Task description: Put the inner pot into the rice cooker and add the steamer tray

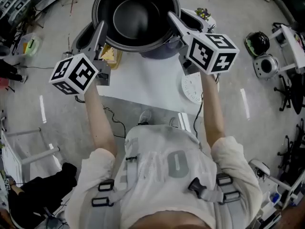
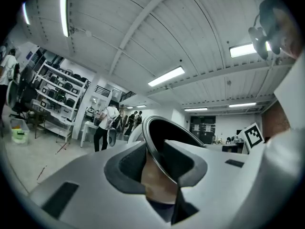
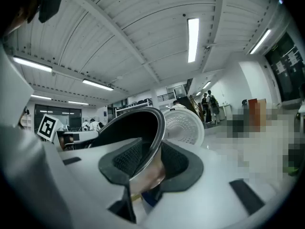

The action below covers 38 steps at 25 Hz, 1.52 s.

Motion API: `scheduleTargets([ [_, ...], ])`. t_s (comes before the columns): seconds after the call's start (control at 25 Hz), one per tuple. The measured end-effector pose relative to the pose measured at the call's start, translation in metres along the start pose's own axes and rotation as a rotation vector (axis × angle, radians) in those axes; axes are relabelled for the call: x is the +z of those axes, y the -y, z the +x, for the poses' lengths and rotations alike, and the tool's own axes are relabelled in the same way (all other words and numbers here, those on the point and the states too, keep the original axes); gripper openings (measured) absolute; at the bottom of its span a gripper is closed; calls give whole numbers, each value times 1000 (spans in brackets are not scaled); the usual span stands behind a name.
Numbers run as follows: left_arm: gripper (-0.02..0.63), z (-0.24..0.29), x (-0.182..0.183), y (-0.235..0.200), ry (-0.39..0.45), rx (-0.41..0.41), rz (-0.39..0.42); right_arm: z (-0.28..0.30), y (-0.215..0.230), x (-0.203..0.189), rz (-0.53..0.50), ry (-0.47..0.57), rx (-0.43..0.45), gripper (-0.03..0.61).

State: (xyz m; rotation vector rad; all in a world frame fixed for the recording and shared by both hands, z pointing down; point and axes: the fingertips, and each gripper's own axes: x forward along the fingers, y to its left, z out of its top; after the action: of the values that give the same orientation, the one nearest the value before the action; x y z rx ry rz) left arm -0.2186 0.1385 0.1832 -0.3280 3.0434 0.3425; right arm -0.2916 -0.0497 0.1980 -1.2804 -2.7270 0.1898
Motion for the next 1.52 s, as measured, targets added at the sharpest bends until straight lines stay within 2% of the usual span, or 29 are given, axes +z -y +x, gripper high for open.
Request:
scheduleTargets([
  [0.32,114,63,-5,4,-41,-147,-13,-5,40,2,82,25,-193,126],
  [0.48,114,92,-18,12,-115,-224,8,-14,59,-8,116,20,-302,127],
  [0.64,114,109,-38,11,-186,-238,26,-15,69,-21,127,-14,-353,127],
  [0.84,114,132,-66,8,-247,-214,6,-6,95,-39,152,-82,-348,127],
  [1.0,114,143,-80,-1,-248,-197,-56,6,106,-51,170,-121,-326,129],
  [1.2,114,148,-99,-16,-298,-147,-37,22,114,-70,195,-176,-299,127],
  [1.52,114,165,-123,-35,-387,-136,-39,40,124,-95,243,-244,-300,129],
])
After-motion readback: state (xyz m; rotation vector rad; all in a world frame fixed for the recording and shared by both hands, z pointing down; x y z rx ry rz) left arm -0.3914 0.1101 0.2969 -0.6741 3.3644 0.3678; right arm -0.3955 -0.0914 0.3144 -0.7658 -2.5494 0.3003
